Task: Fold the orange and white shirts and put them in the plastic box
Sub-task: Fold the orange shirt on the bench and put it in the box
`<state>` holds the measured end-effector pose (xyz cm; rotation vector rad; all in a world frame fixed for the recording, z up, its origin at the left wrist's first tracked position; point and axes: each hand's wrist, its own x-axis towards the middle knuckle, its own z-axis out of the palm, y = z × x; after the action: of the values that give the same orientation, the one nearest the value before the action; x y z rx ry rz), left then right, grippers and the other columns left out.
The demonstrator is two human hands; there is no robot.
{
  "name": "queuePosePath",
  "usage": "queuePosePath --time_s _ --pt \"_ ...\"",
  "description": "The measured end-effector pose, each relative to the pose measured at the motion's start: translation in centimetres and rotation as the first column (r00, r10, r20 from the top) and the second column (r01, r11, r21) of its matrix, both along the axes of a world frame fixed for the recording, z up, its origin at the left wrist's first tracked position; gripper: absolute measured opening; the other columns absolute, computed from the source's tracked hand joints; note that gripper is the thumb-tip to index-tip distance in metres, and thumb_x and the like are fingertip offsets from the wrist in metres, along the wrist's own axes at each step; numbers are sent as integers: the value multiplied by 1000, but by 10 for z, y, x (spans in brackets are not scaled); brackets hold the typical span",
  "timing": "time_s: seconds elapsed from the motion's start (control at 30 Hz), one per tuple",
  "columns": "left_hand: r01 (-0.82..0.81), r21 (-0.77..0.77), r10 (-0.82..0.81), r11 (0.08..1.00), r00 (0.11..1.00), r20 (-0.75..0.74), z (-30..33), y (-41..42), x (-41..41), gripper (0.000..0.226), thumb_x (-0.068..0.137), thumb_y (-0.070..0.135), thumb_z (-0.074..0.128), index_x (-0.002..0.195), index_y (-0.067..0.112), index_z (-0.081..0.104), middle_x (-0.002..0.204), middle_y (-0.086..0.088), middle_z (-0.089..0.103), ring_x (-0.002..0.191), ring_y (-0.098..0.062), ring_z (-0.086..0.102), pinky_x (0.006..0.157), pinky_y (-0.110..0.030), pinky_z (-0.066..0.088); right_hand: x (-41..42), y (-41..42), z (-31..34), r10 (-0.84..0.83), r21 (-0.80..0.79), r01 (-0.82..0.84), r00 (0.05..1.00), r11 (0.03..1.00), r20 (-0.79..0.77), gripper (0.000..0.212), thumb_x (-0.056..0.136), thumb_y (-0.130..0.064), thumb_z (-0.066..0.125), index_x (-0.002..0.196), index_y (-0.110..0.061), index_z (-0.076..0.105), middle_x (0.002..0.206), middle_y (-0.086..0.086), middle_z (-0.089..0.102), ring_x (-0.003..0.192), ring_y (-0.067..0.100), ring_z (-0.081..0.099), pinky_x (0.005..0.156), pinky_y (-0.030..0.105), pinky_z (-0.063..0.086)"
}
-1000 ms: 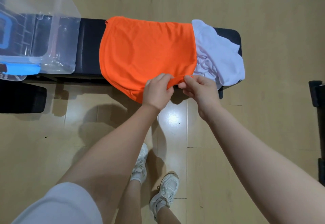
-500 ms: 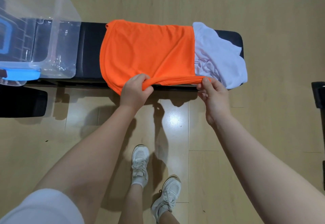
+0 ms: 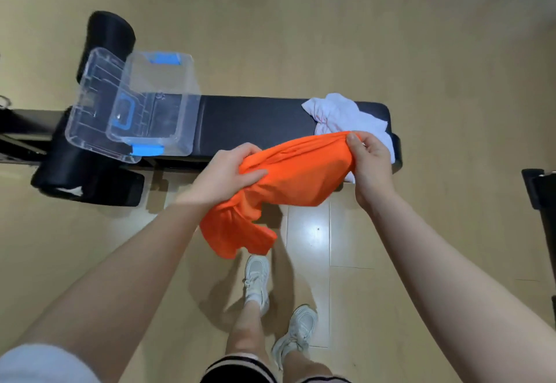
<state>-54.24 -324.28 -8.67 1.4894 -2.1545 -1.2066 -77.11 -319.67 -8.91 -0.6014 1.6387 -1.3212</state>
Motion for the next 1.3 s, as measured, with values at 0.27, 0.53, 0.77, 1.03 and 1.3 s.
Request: queuePosePath --time_s 0.27,0.53,0.77,1.03,1.3 --pt "125 67 -136 990 970 201 -5 -70 12 10 75 11 61 70 18 58 65 6 57 63 -10 52 62 -27 39 -11 -57 -1 53 77 -40 984 996 -171 17 92 -14 48 77 -15 56 63 -5 46 43 -6 42 45 5 34" --pt "133 161 -190 978 888 419 -119 -213 7 20 74 11 53 61 24 46 67 4 50 76 -23 51 60 -30 40 -27 -194 -115 65 221 -3 959 975 -276 21 90 -11 52 72 -22 58 70 -7 57 64 -2 51 68 17 40" --pt "184 212 -269 960 825 498 -185 -328 0 12 79 12 48 71 21 49 86 -3 61 88 -26 57 71 -34 44 -32 -319 -186 42 297 68 936 952 -350 13 79 -25 58 67 -21 60 56 -6 54 62 14 50 65 31 41" --pt "55 167 -118 984 911 394 -231 -392 0 13 79 4 51 76 14 58 95 -20 64 94 -36 59 73 -38 43 -29 -384 -213 -66 287 90 993 954 -93 25 97 -11 40 74 -20 39 60 8 61 34 7 55 37 15 40" --pt "325 -116 -228 938 836 499 -258 -359 6 46 81 33 58 123 14 55 124 -19 51 114 -38 50 95 -45 40 -17 -386 -251 -72 358 76 997 931 -25 25 97 -12 41 75 -21 39 68 6 57 36 1 54 40 14 43"
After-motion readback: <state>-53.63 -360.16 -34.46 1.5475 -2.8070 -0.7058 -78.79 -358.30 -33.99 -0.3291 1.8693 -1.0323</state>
